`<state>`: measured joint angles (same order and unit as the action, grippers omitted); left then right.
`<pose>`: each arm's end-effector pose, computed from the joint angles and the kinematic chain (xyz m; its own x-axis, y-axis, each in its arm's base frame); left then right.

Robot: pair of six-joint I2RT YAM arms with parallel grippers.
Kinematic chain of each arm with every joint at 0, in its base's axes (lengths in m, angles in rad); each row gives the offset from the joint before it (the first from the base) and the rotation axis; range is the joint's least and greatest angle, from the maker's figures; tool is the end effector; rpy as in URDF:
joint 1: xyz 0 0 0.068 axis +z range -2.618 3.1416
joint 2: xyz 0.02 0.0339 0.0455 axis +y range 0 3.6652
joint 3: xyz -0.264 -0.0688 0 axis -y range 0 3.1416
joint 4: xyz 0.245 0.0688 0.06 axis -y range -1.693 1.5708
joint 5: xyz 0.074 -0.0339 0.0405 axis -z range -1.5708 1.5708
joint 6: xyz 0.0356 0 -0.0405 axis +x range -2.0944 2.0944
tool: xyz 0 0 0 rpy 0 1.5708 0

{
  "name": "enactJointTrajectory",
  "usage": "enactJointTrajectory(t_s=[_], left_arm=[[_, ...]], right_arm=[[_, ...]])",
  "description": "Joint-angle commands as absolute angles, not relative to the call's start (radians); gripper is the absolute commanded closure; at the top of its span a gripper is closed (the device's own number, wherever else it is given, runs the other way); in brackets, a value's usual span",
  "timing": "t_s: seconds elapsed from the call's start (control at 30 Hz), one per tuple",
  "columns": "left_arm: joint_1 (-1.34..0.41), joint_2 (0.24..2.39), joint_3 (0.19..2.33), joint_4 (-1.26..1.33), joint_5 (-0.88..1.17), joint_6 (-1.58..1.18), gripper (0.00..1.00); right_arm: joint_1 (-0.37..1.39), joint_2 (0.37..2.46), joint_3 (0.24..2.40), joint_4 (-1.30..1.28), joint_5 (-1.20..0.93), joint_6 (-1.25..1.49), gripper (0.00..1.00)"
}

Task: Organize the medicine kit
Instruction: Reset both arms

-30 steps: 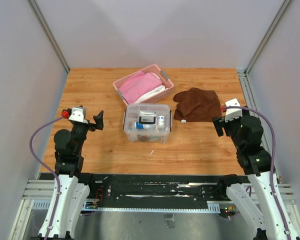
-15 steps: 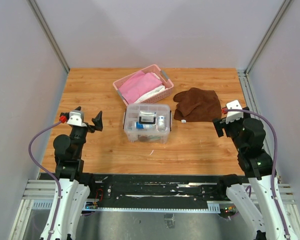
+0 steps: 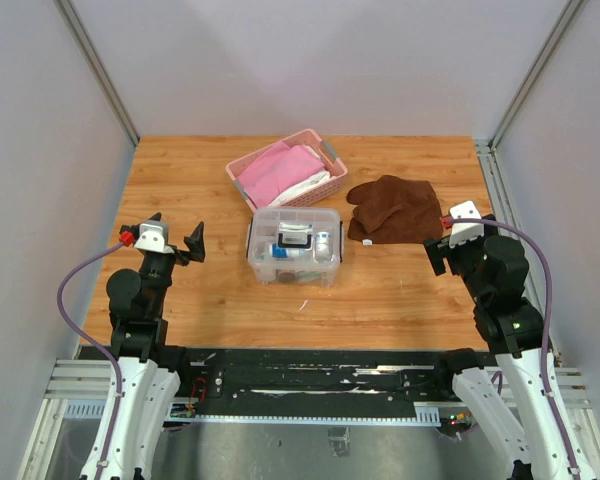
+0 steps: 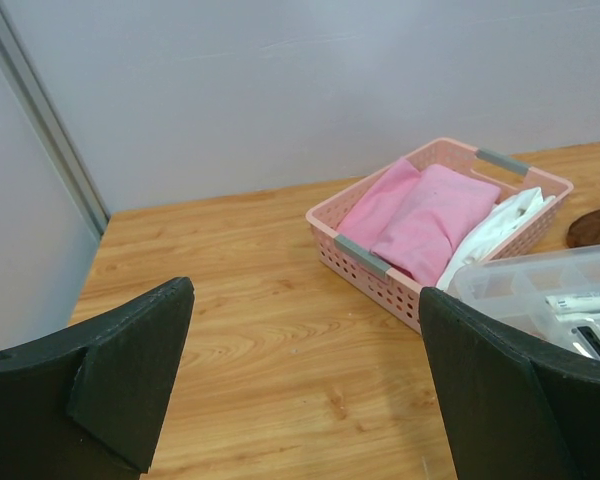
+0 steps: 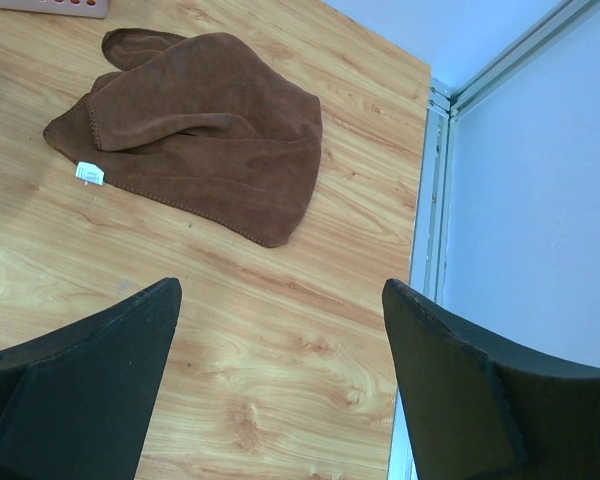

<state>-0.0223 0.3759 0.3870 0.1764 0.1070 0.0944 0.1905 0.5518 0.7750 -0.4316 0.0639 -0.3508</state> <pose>0.1261 -0.0066 0.2935 0.1975 0.0893 -0.9762 0.1089 0.9877 0.1124 0.1261 0.0220 0.3420 -0.1469 -0.3776 -0.9142 -0.1897 0.9179 -0.3486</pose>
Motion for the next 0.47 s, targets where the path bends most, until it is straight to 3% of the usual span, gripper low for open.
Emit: enactJointTrajectory(t_s=[0.0,0.43], left_arm=[[-0.017,0.369,0.394,0.192,0.11,0.111,0.01],[-0.018,0.371,0.386,0.196,0.119,0.122,0.01]], right_arm=[[0.173,0.551,0.768,-0.423,0.051,-0.367,0.16],[0.173,0.555,0.767,-0.424,0.054,-0.369,0.17]])
